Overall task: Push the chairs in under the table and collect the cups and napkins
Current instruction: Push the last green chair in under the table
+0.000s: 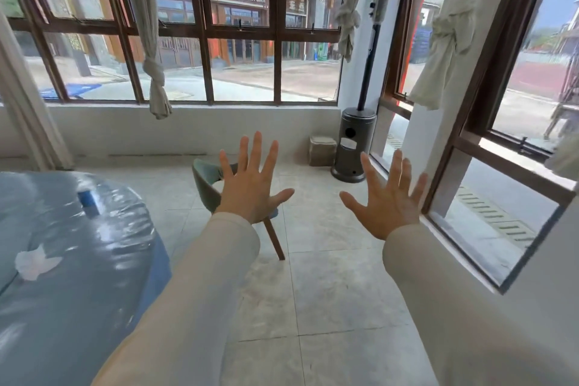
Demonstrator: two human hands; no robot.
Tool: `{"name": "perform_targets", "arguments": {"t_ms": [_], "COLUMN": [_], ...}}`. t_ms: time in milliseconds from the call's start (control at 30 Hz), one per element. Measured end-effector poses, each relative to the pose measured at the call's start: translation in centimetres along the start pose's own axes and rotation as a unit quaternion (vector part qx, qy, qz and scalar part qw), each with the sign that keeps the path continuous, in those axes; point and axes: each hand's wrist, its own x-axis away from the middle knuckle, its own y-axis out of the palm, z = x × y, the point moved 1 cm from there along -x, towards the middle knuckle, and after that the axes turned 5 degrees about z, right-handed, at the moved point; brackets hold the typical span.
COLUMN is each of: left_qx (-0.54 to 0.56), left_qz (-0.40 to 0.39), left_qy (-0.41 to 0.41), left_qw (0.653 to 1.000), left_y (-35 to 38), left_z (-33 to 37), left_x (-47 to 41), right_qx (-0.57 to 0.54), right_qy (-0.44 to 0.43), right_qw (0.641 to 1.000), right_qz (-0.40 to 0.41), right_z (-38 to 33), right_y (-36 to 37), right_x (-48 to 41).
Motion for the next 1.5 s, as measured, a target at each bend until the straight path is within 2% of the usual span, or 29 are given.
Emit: {"name": "perform_targets", "arguments": {"t_ms": [367, 667, 967, 1267, 1500], "left_qx": [-0.013, -0.004, 0.001, -0.034, -0.049], "left_qz": [-0.010, 0.000, 0.015, -0.008, -0.021], "left_qy": [0.014, -0.004, -0.022, -0.054, -0.089], "left_qw": [1.000, 1.000, 1.000, 0.998, 0.995], "left_y": [12.2, 24.8, 35.4, 48.6, 58.2], "left_z": [-0.3, 2.9, 4.9, 0.0, -7.7], "left_x": [-20.8, -37.8, -57.7, -72.3, -86.2], "right_qx": [-0.022, -0.033, -0.078, -0.073, -0.081], "right_qy": [-0.010, -0.026, -0.033, -0.064, -0.091], "right_qw": [1.000, 0.998, 0.996, 0.995, 0.992], "right_qz": [0.015, 0.042, 0.025, 0.019, -0.015], "right_z": [-0.8, 3.4, 7.1, 3.5, -3.9], "right_y": [8.9, 20.5, 31.2, 44.6, 54.4], "right_x": [-22.3, -40.1, -60.7, -78.6, -94.6]}}
